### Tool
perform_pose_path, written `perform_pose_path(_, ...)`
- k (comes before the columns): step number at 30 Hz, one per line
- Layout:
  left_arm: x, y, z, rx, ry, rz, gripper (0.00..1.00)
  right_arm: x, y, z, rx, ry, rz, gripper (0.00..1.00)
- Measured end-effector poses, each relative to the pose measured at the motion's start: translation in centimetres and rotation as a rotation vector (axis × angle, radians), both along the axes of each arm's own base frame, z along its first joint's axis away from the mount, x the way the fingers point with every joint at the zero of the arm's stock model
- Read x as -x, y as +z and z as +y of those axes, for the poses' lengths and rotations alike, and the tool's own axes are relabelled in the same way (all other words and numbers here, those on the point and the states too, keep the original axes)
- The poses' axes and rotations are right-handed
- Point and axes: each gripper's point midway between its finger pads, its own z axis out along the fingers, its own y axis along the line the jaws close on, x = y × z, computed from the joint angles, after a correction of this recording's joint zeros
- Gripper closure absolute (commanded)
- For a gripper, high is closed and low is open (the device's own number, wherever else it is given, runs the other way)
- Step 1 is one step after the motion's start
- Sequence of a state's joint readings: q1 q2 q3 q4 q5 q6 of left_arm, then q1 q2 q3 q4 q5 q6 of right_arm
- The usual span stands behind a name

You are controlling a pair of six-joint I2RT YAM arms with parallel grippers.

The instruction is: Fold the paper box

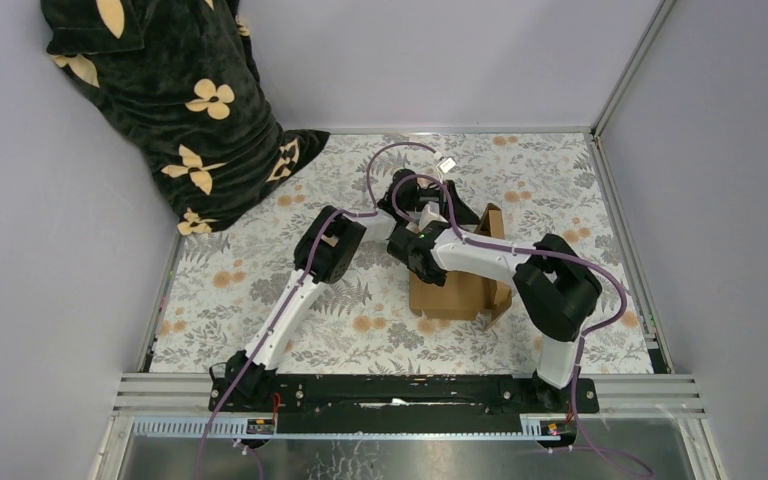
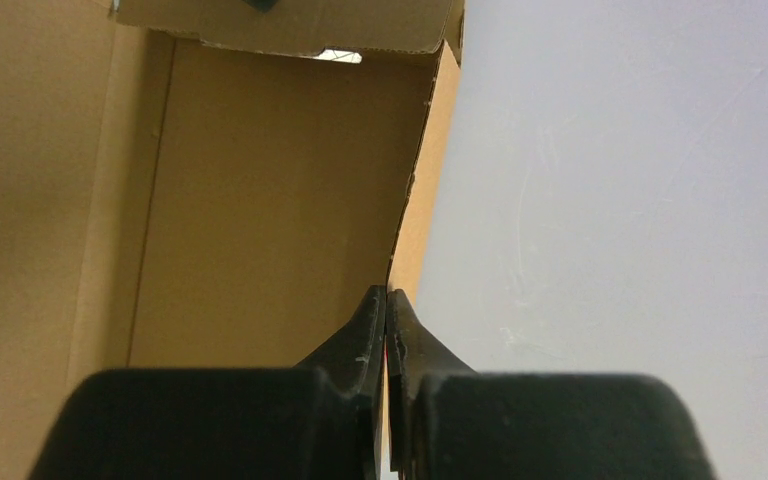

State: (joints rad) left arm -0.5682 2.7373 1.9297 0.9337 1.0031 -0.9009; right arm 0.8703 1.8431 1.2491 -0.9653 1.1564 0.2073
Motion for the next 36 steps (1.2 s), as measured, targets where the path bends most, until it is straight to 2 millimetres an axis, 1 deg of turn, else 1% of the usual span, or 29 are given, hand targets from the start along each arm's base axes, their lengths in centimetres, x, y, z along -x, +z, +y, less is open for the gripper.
perform_pose_path(4, -0.2, -0.1, -0.1, -0.011, -0.001, 0.003, 0.54, 0.1, -0.1, -0.3, 0.041, 0.001, 0.012, 0.98)
perform_pose_path(7, -0.8, 0.2, -0.5, -0.008, -0.007, -0.014, 0.51, 0.1, 0.0, -0.4, 0.054, 0.002, 0.015, 0.97)
perform_pose_path(13, -1.6, 0.1, -1.3, -0.004, -0.042, -0.036, 0.49, 0.0, 0.0, -0.4, 0.057, 0.005, 0.019, 0.97)
perform_pose_path(20, -1.5, -0.9, -1.4, -0.011, -0.070, -0.003, 0.50, 0.0, -0.2, -0.2, 0.059, 0.014, 0.037, 0.97)
perform_pose_path(27, -1.1, -1.2, -1.2, -0.011, -0.079, 0.027, 0.50, 0.0, -0.2, -0.3, 0.069, 0.022, 0.050, 0.98)
perform_pose_path(30, -0.7, -2.2, -0.5, -0.021, -0.067, 0.057, 0.50, 0.0, -0.2, -0.2, 0.066, 0.026, 0.052, 0.97)
perform_pose_path(31, -0.7, -2.2, -0.1, -0.014, -0.054, 0.053, 0.50, 0.1, -0.2, -0.1, 0.061, 0.028, 0.052, 0.97)
perform_pose_path(34, 0.2, -2.1, 1.5, -0.024, -0.036, 0.087, 0.51, 0.1, -0.1, 0.6, 0.037, 0.044, 0.041, 0.97)
perform_pose_path(36, 0.5, -2.1, 3.0, -0.033, -0.011, 0.115, 0.51, 0.3, -0.1, 1.3, 0.031, 0.067, 0.038, 0.98)
